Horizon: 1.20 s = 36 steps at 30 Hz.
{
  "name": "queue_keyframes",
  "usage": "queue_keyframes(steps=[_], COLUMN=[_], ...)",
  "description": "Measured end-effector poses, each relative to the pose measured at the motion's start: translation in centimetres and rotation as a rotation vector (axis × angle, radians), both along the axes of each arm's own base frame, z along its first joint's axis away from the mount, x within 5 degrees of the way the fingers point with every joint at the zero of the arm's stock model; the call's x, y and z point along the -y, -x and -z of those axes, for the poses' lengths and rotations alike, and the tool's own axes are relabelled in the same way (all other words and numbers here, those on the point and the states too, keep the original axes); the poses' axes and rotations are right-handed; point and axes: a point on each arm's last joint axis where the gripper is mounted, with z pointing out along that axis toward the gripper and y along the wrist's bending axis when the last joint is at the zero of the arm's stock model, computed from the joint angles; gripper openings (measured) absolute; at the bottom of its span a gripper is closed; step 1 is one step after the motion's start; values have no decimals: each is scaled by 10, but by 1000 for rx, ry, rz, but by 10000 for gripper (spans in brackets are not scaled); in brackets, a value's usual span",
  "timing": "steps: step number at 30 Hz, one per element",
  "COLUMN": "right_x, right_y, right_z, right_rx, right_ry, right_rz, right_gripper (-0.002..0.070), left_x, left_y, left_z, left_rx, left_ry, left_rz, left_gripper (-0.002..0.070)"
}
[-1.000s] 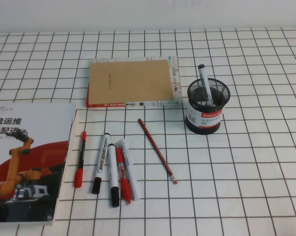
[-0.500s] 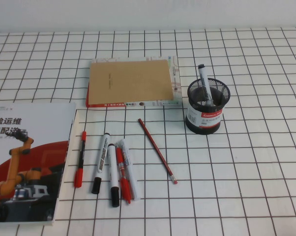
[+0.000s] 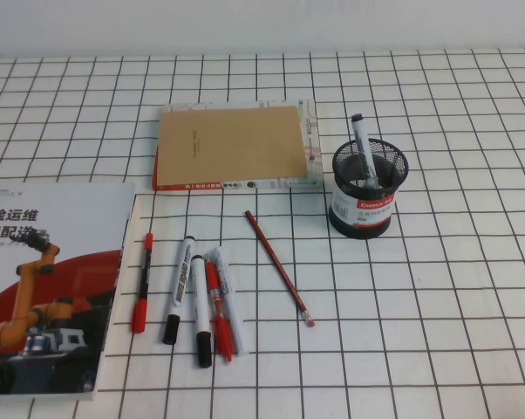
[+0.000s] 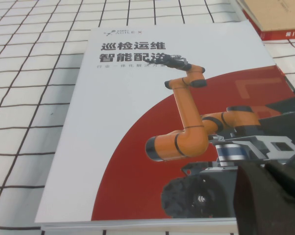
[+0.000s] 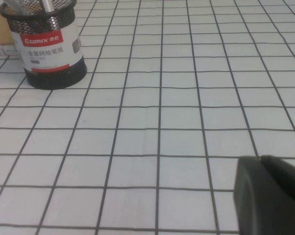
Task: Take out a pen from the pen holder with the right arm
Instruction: 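Take a marker out of the pen holder and lay it on the table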
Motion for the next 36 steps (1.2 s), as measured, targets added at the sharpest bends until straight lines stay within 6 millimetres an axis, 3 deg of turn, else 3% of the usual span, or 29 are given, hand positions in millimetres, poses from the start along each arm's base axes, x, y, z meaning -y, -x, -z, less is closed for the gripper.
queue_keyframes(steps=[9, 21, 36], right_x=[0, -5, -6], right_y=[0, -3, -3], right_z=[0, -22, -24], right_rx=[1, 175, 172], right_ry=[-15, -518, -644], right_rz=[-1, 27, 37], right_gripper=[-16, -16, -16], left_x=[0, 0, 0], left_y=[0, 0, 0], left_z=[0, 0, 0], left_rx=[0, 0, 0], left_ry=[0, 0, 0], left_rz=[0, 0, 0], left_gripper=[-4, -4, -4])
